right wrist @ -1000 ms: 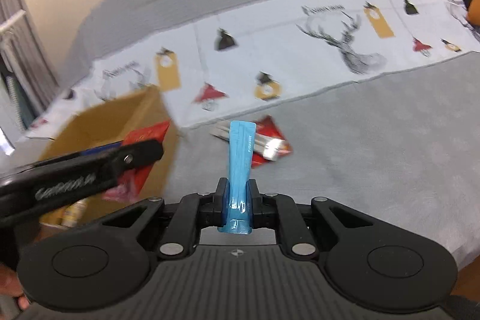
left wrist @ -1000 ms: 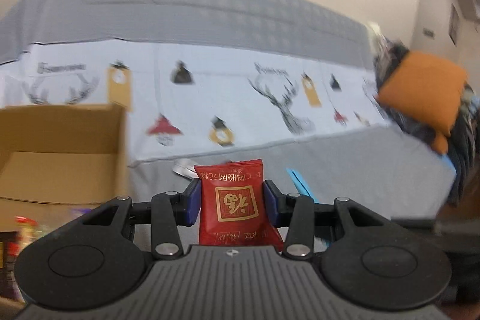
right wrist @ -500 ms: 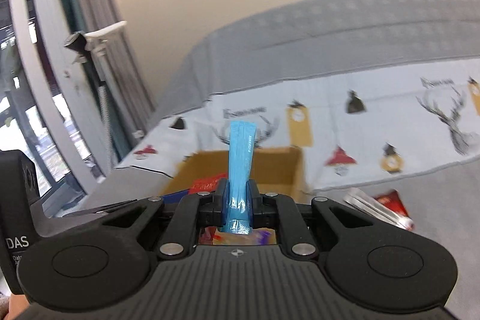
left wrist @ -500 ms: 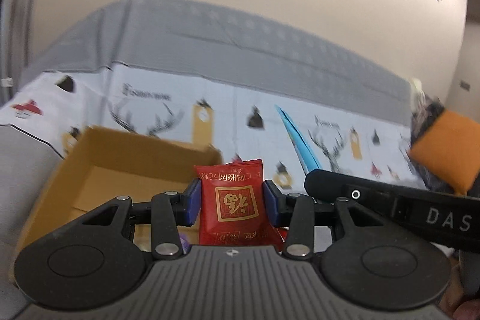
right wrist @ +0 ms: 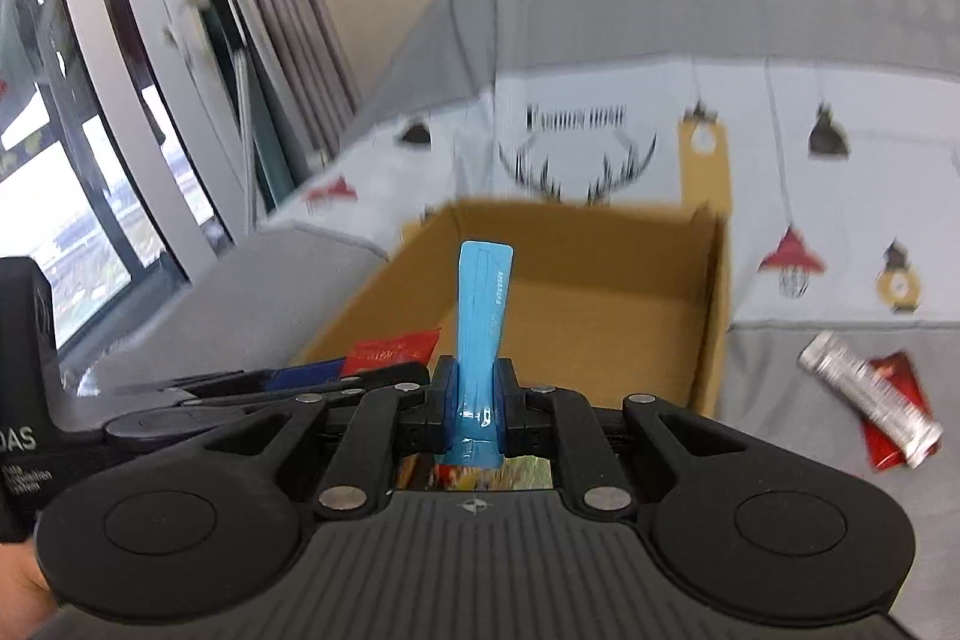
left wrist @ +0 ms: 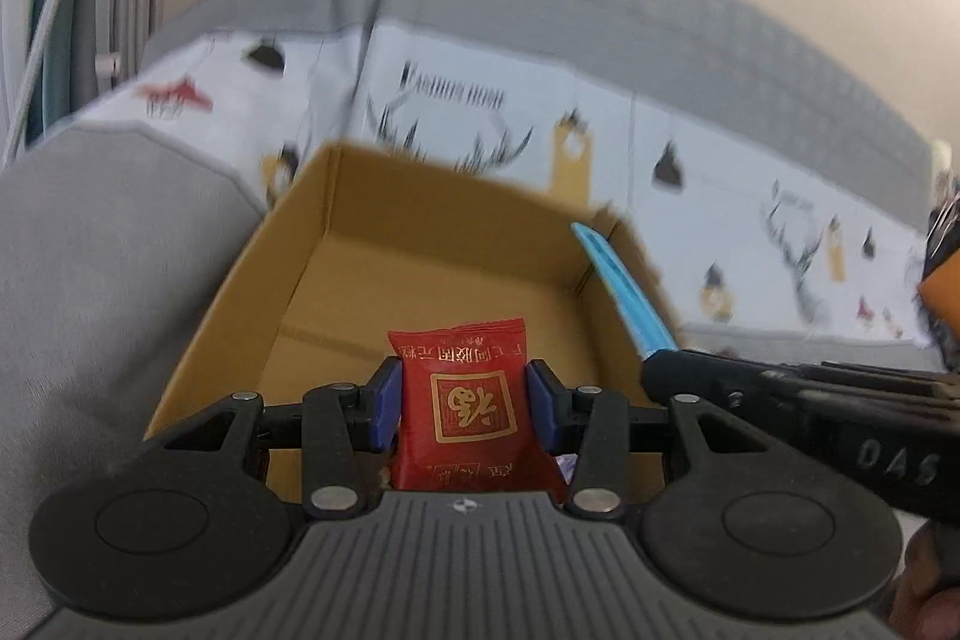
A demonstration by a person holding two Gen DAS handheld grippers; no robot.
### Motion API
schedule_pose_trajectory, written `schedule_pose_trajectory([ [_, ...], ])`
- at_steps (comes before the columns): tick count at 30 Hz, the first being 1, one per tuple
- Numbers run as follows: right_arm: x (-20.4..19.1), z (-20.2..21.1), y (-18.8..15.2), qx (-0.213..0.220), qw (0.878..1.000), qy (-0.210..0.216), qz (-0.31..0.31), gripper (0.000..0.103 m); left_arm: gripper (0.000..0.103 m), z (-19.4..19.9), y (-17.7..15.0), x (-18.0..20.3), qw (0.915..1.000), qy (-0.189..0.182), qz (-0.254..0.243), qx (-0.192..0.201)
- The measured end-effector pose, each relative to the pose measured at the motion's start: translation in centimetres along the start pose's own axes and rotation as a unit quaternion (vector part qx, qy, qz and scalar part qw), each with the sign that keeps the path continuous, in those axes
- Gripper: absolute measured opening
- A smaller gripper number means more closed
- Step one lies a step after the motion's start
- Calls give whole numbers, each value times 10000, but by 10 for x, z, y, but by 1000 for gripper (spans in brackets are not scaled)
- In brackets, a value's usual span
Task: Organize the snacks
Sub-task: 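Carry the red packet and blue stick over the box and release both, then grasp the silver stick pack with the left tool while the right tool grasps the red coffee sachet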
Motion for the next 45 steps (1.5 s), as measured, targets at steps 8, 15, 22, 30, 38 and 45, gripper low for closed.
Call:
schedule_pose_trajectory([
  [8,-2,-53,-44,-606,9981,81,5,13,49,-37,-22,-20,9985,258,-3,-483],
  [15,46,-19,-41,93,9932,262,-1135,78,96,-4,3,9,9993,249,281,79],
  [22,128,37,-49,915,9854,-139,-1431,95,103,-3,4,94,9994,-338,-65,-46],
  [30,264,45,-83,605,9843,-754,-1476,90,102,-75,-14,208,9955,-745,-306,-490],
  [38,354,-2,-114,-151,9755,-894,-2007,44,81,-195,-53,254,9920,-499,-302,-1116],
  [45,371,-29,-125,-493,9783,-787,-1854,37,78,-276,-75,260,9866,-120,-205,-1613],
])
Point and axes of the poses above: each gripper's, at about its wrist camera, not at the fingertips, and z roughly against the way its jaws point, x to its right, y to its top, the point moved 4 cm from there along -z, roughly the way its jaws point, and after that the axes turned 8 degrees about z, right-handed, at the moved point
